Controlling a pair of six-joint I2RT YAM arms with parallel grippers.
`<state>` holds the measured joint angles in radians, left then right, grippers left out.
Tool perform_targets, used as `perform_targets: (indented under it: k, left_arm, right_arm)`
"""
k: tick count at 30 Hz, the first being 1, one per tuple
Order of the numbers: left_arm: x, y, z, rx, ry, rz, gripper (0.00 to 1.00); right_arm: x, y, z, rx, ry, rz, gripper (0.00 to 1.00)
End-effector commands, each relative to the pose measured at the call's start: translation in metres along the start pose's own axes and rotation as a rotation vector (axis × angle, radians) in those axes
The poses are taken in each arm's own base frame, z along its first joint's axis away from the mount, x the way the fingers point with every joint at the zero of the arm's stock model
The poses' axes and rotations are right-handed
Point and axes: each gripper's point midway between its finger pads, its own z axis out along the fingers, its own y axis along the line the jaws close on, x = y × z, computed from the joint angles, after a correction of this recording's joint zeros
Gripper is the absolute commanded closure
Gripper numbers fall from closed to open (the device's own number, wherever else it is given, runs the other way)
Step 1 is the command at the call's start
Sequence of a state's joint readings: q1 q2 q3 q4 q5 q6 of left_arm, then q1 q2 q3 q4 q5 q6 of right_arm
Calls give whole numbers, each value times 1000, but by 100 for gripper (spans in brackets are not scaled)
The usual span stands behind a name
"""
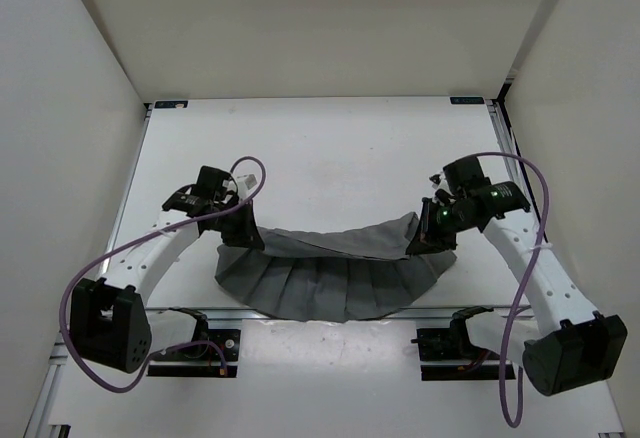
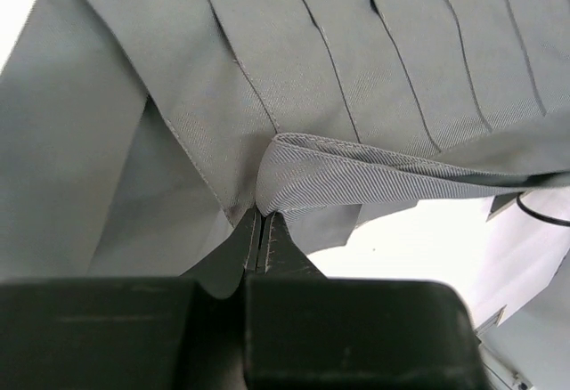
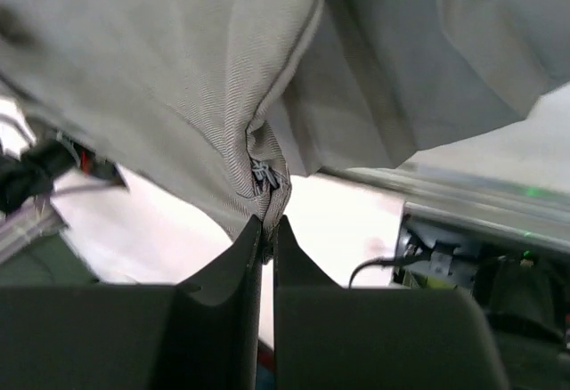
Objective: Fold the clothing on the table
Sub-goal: Flatten the skirt out
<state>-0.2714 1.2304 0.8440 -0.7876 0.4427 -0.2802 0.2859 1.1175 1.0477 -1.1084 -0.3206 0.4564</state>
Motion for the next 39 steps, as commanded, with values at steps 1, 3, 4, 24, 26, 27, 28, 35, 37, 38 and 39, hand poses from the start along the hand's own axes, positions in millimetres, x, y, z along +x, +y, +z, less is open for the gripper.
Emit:
perform_targets:
  k: [1,3,4,24,26,27,28,35,37,38,39]
  left_arm:
    - [6,7,-4,-22,-7,20,100]
    - [7,8,-5,-27,-4,17,100]
    - [7,9,-5,-27,-4,20,100]
    - [-18,11,-10,-50,-60,-15,100]
    - [-23,19,-12,-78,-76,-30,100]
    - [-24,22,-13,-80,-76,-41,100]
    - [-30,24,-15,-83,-91,-48,100]
    - [-29,-36,-11,64,74,238,100]
    - [-1,-57,-4,73,201,372,100]
    - [7,-69,-2,85,230,432,100]
    - [23,-90,2,117,285,520,100]
  right_arm:
    - [12,8,-9,-27,35,-12,100]
    - [-37,31,1,-151,-96,-22,94]
    - [-50,40,-1,-195,-148,-43,94]
    - [-165,23,18,-126,-586,-406,29]
    - [-153,2,20,-61,-516,-375,30]
    - [-148,-9,21,-30,-500,-371,30]
    - [-137,-20,24,17,-456,-362,31]
    - [-86,-54,40,100,-345,-263,39]
    - [-84,-60,39,107,-350,-227,39]
    - [-83,-62,38,103,-347,-219,38]
    - [-85,-62,36,104,-355,-212,39]
